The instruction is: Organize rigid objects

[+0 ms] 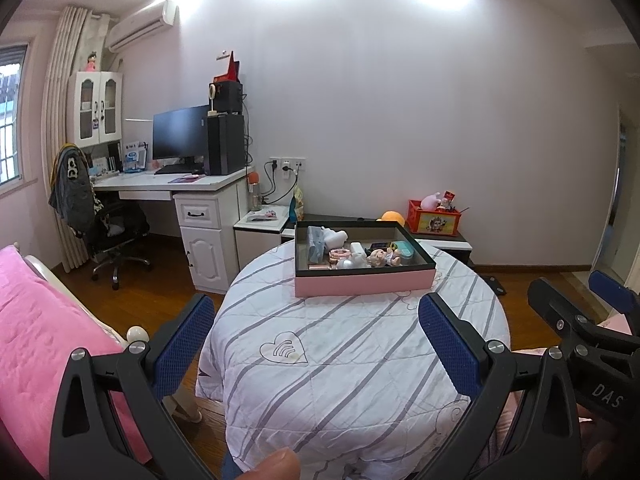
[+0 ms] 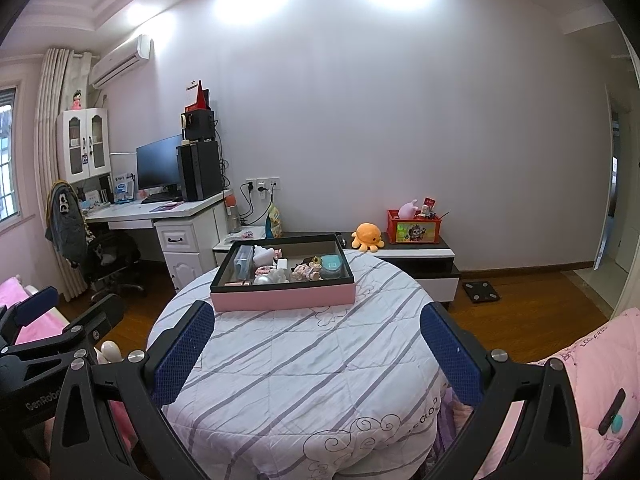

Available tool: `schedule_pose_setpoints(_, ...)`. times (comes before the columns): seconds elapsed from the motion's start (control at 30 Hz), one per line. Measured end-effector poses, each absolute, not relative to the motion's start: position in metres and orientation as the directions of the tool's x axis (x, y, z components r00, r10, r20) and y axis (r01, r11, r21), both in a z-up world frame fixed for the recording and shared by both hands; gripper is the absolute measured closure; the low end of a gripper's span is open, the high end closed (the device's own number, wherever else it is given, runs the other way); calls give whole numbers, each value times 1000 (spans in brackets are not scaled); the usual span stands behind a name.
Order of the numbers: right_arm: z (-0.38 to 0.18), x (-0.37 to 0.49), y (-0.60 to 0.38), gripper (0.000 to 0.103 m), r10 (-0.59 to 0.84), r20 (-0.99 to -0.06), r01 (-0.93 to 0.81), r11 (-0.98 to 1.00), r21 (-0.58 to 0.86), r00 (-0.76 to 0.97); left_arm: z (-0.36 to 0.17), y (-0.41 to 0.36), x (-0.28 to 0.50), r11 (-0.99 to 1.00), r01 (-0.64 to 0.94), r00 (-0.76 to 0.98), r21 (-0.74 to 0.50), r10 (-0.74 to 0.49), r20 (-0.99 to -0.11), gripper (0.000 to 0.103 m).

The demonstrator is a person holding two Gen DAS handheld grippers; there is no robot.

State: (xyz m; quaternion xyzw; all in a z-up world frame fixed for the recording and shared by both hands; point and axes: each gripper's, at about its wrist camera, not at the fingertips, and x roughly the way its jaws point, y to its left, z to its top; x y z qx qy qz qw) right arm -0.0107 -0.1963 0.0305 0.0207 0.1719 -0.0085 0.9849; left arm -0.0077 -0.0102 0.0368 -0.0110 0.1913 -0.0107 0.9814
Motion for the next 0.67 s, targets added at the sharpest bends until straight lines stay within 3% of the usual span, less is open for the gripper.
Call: schedule_pose_setpoints(0.67,25,-8,-199,0,-8,-352,23,999,39,936,26,-4,-3,997,40,918,-73,-66,-391,0)
